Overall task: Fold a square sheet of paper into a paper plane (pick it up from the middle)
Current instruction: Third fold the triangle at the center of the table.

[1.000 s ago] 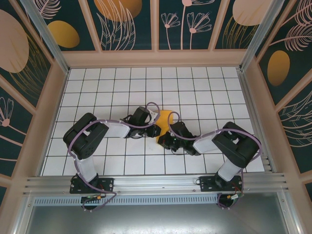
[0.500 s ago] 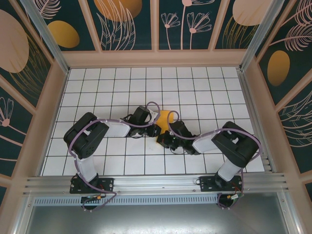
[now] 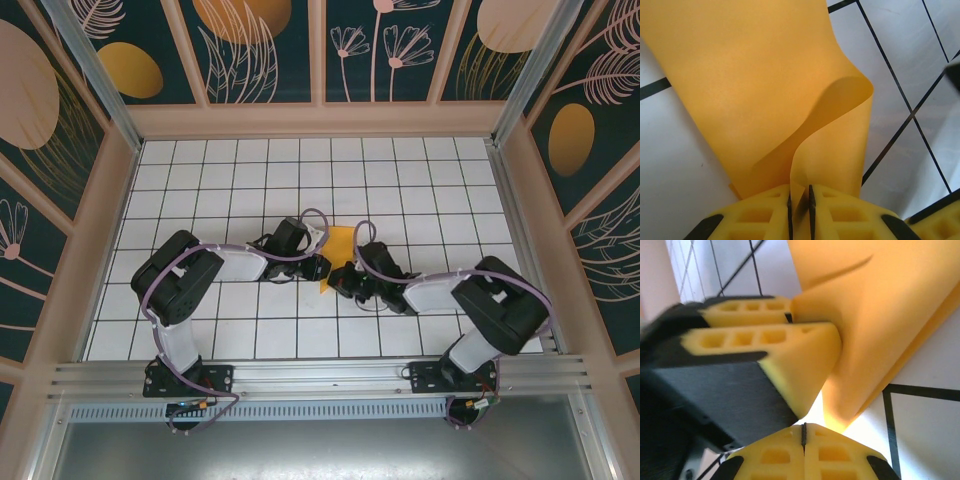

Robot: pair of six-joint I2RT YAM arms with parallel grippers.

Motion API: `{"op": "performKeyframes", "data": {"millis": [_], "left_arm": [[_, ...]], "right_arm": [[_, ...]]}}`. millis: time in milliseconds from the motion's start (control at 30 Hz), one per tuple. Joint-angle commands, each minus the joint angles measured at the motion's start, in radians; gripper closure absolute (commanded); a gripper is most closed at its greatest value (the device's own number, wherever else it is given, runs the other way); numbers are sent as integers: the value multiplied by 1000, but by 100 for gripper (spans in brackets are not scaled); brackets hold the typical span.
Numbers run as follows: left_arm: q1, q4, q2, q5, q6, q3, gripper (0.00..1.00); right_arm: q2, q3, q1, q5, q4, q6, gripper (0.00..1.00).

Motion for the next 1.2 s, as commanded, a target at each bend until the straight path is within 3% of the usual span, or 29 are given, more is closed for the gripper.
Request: {"op": "performKeyframes", "data": {"millis": [0, 233, 933, 1167], "left_arm": [[-13, -70, 53, 6, 15, -2, 81], [-13, -70, 53, 3, 15, -4, 80], [-13, -80, 62, 2, 25, -5, 80], [-13, -82, 61, -1, 26, -3, 80]], "right_arm": [[-29, -25, -46, -20, -9, -38, 100], [24, -2, -51, -55, 69, -19, 100], [124, 10, -45, -29, 14, -34, 100], [20, 26, -54, -27, -21, -55, 100]]}}
